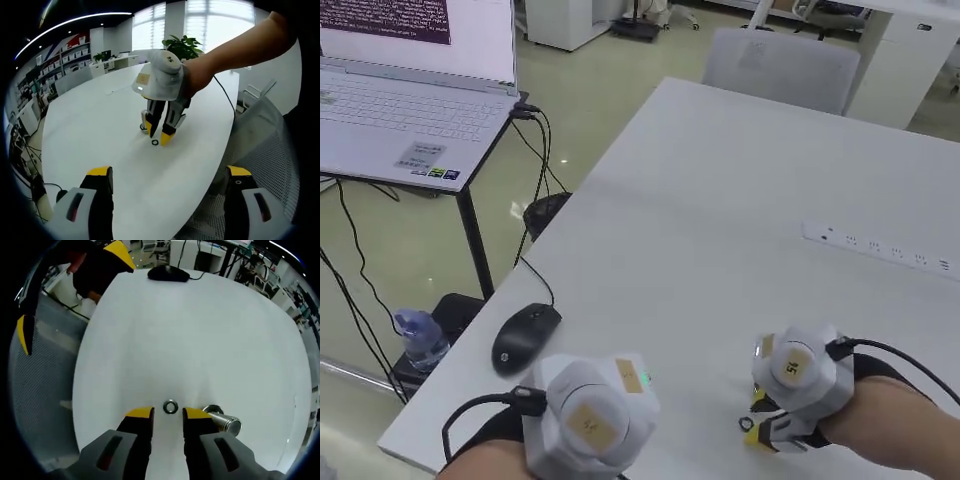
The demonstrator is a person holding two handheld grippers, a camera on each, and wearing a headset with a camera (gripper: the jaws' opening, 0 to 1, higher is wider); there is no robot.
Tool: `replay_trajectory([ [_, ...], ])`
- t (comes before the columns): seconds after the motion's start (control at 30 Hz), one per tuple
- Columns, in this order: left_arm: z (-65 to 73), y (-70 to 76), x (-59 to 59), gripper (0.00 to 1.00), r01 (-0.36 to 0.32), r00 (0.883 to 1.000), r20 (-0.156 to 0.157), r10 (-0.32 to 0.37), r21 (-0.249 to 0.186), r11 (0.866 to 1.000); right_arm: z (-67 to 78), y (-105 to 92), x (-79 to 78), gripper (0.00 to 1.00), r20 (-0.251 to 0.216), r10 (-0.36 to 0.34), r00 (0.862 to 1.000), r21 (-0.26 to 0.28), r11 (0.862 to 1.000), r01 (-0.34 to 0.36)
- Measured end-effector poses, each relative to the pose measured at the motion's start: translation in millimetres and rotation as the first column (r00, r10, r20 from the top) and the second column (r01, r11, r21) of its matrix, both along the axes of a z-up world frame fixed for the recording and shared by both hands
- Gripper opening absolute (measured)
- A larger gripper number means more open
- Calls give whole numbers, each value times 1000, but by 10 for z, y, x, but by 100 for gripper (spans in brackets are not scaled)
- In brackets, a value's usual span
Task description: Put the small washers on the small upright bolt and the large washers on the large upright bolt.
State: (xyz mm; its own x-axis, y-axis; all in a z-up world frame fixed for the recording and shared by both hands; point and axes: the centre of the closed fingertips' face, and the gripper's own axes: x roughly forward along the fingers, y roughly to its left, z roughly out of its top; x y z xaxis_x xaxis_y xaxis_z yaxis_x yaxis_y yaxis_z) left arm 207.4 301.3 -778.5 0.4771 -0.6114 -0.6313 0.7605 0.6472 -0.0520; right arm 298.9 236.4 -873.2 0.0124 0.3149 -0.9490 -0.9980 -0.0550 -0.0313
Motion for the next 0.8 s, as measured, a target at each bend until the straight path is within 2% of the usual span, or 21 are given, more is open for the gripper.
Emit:
replay_trajectory([
  [0.2,-18,12,-14,91,1,1000,-5,-1,-2,1000,-51,4,16,23,0,2,1000,-15,1000,-2],
  [0.5,-35,24,-49,90,-2,1000,-11,2,-1,1000,-51,4,-10,18,-13,-21,1000,-17,1000,20],
  [0.57,-30,19,-50,90,0,1000,-9,0,-2,1000,-56,2,-9,15,-5,-14,1000,-23,1000,14],
  [0.8,-5,27,-48,89,1,1000,-3,-1,3,1000,-53,5,-4,15,-6,-45,999,-23,999,45],
])
